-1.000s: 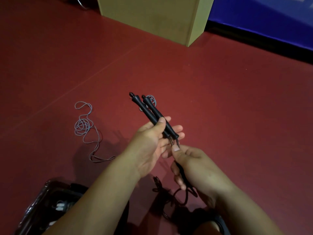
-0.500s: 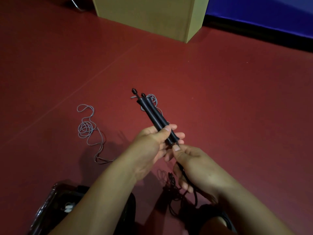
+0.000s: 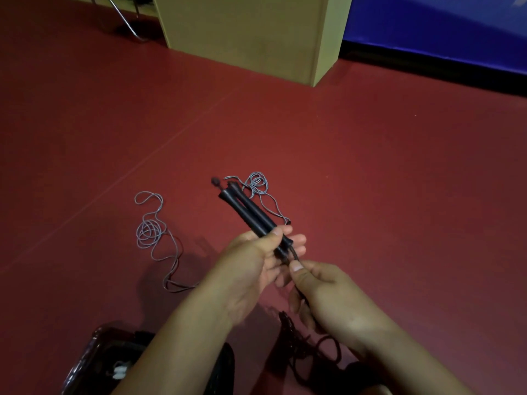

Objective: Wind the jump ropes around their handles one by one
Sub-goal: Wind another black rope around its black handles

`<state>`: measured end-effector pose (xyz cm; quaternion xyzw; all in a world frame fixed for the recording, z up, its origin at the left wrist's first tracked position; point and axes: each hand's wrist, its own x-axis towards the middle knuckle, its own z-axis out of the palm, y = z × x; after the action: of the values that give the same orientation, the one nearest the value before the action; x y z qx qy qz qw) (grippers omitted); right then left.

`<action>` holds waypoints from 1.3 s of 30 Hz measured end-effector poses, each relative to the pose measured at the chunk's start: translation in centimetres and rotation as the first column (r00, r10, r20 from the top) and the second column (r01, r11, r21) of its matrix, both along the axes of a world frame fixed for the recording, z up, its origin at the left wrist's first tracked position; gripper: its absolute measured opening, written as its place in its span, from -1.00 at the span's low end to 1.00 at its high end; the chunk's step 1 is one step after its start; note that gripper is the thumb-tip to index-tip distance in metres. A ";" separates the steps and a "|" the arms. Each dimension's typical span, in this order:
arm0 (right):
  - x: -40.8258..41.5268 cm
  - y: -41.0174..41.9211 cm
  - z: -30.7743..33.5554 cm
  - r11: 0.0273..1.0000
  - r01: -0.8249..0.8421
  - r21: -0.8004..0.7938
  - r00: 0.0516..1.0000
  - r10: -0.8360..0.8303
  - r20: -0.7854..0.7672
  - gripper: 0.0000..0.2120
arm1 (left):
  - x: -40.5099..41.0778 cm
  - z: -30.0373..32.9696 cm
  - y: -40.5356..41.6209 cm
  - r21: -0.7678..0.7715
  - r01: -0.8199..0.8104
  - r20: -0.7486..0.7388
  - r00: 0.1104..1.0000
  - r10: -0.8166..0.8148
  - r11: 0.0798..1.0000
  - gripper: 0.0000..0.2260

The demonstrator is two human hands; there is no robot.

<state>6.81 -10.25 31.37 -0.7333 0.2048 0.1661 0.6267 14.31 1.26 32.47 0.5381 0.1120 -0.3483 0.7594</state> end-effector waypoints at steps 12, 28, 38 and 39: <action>-0.5 -1.9 0.3 0.989 -0.132 -0.070 0.990 0.127 -0.068 -0.67 | 1.7 0.5 1.9 0.218 -0.293 0.174 0.950 0.259 0.931 -0.88; 1.1 -6.3 0.9 0.833 0.018 -0.553 0.973 0.113 0.201 -0.82 | 1.0 -1.5 3.9 0.650 0.264 0.169 0.864 -0.474 0.713 -0.91; 1.2 -6.3 1.4 0.829 0.054 -0.557 0.990 0.030 0.141 -0.61 | 0.0 0.0 3.1 0.521 0.452 0.166 0.778 -0.606 0.724 -0.83; 1.2 -6.3 1.5 0.845 0.051 -0.532 0.990 0.028 0.139 -0.61 | 0.0 0.0 3.1 0.521 0.448 0.169 0.781 -0.602 0.727 -0.81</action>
<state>8.01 -16.59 32.83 -0.8872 0.2024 0.0465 0.4120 14.35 4.39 32.45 0.7585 -0.0965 -0.4212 0.4878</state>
